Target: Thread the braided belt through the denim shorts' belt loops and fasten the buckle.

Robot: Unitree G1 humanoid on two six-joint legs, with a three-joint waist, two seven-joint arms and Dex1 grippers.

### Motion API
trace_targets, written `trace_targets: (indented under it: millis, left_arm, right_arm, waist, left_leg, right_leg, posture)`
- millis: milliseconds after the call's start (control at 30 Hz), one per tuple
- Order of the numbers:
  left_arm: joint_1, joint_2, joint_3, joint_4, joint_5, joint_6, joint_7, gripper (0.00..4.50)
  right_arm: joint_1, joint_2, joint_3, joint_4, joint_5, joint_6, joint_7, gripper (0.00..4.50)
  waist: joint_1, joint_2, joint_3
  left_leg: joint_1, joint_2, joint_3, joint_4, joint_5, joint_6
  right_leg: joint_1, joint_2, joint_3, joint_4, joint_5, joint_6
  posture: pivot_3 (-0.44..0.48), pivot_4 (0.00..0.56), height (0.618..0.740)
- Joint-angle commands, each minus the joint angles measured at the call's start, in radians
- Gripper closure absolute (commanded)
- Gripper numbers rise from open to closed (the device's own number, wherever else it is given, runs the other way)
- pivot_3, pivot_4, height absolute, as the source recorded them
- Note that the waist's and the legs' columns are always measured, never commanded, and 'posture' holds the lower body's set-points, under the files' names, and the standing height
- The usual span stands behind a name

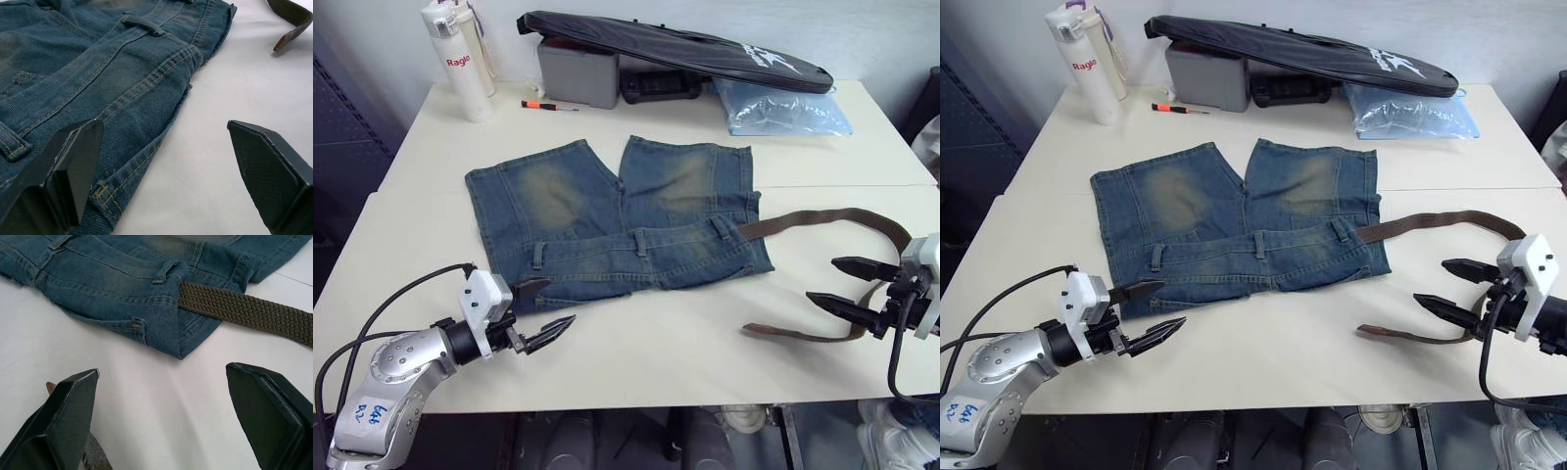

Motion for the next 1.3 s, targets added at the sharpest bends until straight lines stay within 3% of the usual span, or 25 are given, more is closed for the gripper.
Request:
trace_targets:
  millis: [33, 733, 867, 1067, 1300]
  left_arm:
    - [-0.013, -0.004, -0.005, -0.007, -0.013, -0.004, -0.004, 0.04]
    - [-0.045, -0.018, 0.006, 0.024, -0.023, -0.014, -0.018, 0.04]
    - [-0.157, 0.057, 0.017, 0.080, -0.177, 0.144, -0.119, 0.04]
    - [-0.312, 0.117, -0.135, 0.047, -0.142, 0.162, -0.209, 0.04]
    - [-0.447, 0.161, -0.244, 0.038, -0.121, 0.147, -0.317, 0.04]
  right_arm:
    - [-0.011, -0.014, -0.013, -0.035, 0.022, 0.013, 0.010, 0.00]
    - [-0.043, -0.006, 0.006, -0.061, 0.034, 0.054, 0.013, 0.00]
    - [0.050, -0.072, 0.005, -0.104, -0.018, 0.082, 0.047, 0.00]
    - [0.221, -0.116, 0.030, -0.178, -0.134, 0.021, 0.069, 0.00]
    - [0.156, -0.099, 0.194, -0.109, -0.285, -0.122, 0.020, 0.00]
  waist:
    - [0.000, 0.000, 0.000]
    - [0.001, 0.000, 0.000]
    - [0.007, 0.002, 0.001]
    - [0.007, 0.003, 0.001]
    - [-0.005, 0.003, 0.001]
  left_leg:
    - [0.000, 0.000, 0.000, 0.000, 0.000, 0.000]
    - [0.000, 0.000, 0.000, 0.000, 0.000, 0.000]
    - [0.000, 0.000, 0.000, 0.000, 0.000, 0.000]
    - [-0.001, 0.000, 0.002, 0.000, 0.000, 0.000]
    - [0.002, 0.001, 0.004, -0.001, -0.001, -0.001]
  right_leg:
    - [0.000, 0.000, 0.000, 0.000, 0.000, 0.000]
    - [0.000, 0.000, 0.000, 0.000, 0.000, 0.000]
    - [0.000, 0.000, 0.000, 0.000, 0.000, 0.000]
    - [0.000, 0.000, 0.001, -0.001, 0.001, 0.001]
    - [0.000, 0.001, 0.004, -0.001, 0.001, 0.002]
  posture:
    - [0.000, 0.150, 0.740]
    - [0.000, 0.150, 0.740]
    - [0.000, 0.150, 0.740]
    - [0.000, 0.150, 0.740]
    - [0.000, 0.150, 0.740]
